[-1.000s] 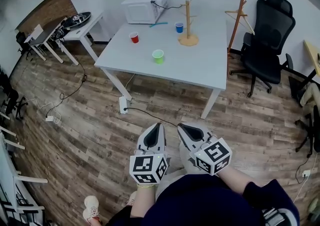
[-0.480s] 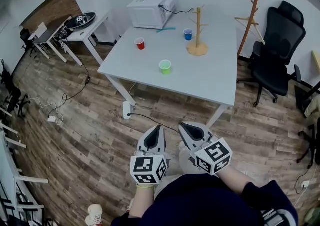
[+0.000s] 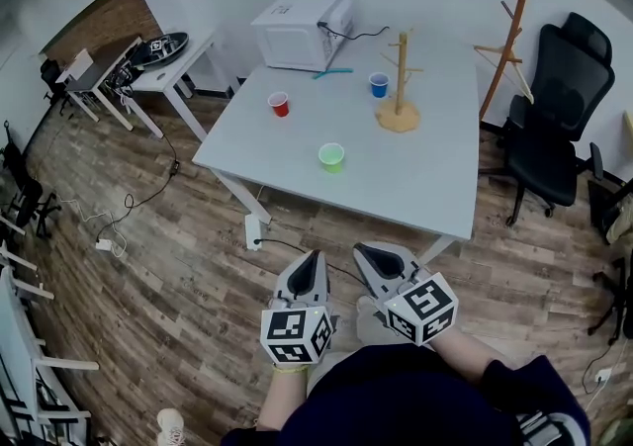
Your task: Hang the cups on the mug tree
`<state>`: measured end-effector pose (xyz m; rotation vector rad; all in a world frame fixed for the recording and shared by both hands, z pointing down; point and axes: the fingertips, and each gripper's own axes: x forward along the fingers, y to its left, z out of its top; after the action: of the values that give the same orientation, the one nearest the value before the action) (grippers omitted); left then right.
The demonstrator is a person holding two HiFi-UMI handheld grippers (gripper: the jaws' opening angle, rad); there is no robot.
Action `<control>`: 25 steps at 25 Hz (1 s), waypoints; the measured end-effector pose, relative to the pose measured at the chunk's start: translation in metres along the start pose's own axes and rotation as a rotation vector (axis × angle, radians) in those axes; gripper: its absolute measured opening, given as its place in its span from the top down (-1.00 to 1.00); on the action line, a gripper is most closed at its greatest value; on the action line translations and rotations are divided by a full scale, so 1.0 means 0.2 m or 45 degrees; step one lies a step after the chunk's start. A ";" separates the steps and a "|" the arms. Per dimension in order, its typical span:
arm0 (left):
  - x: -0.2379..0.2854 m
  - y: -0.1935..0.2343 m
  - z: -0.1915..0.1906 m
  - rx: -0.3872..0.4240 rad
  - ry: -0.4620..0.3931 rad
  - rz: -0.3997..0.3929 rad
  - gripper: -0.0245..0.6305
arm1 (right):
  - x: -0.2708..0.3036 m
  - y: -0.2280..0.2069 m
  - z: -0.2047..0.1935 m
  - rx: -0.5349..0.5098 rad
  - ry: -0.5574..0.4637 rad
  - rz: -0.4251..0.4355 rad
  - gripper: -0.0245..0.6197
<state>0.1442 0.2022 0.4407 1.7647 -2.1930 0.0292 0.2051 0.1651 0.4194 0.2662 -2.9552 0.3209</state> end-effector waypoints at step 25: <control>0.68 0.36 0.06 -0.035 0.026 0.098 0.86 | 0.62 -0.54 0.02 -0.045 0.105 0.077 0.83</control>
<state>0.0489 0.0882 0.4775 1.6575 -2.2352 0.0340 0.1057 0.0410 0.4587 0.1552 -2.8886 0.2801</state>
